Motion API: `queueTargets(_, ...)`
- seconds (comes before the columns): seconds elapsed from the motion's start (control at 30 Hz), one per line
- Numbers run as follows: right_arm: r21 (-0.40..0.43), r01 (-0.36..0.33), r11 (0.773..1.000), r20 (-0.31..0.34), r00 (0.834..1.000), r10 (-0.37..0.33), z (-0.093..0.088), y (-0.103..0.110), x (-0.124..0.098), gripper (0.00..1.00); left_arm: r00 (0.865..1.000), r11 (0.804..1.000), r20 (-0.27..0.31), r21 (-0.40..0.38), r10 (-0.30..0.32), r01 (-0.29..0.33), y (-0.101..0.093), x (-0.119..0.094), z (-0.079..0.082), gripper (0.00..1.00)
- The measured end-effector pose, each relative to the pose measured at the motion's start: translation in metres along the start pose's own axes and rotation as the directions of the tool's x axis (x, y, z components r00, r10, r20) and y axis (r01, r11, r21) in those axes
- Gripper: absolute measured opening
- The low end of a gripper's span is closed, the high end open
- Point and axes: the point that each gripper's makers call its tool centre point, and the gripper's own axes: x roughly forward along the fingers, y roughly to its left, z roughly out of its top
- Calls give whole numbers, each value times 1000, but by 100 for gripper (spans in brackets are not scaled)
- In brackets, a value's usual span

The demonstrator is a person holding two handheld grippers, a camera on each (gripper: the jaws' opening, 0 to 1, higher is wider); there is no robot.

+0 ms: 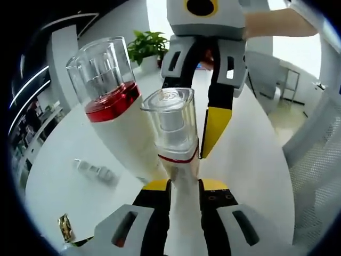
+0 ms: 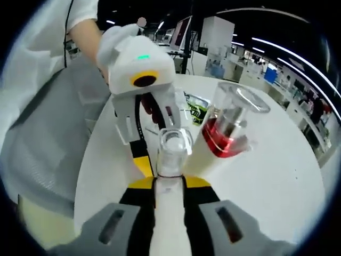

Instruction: Arrange the skincare products in the storage area until every visible bottle or jar stands upright without overlapping.

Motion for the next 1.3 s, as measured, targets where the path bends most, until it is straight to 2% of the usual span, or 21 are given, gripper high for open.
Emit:
queueTargets(0.43,52,31,998,-25,999,-30,-7,-1,-2,20,1000,1000,-6,-7,1,-1,0,-2,-2,19)
queueTargets(0.5,76,57,995,-46,997,-54,-9,-2,-5,24,1000,1000,-5,-13,0,0,0,-4,-1,20)
queueTargets(0.7,101,74,992,-41,997,-70,-4,9,-8,30,1000,1000,-12,-19,6,-7,-1,-12,-2,25)
queueTargets(0.87,122,103,987,-55,994,-97,-1,18,-11,44,1000,999,-16,-35,14,-15,-3,-23,-3,29)
queueTargets(0.97,141,121,983,-49,992,-115,3,23,-13,46,1000,999,-24,-41,16,-17,-6,-32,-4,31)
queueTargets(1.13,200,158,967,-33,988,-154,8,33,-15,53,1000,998,-30,-65,10,-12,-13,-47,-7,34)
queueTargets(1.3,259,177,950,-24,984,-177,11,51,-12,58,999,993,-36,-116,10,-14,-18,-61,-12,43)
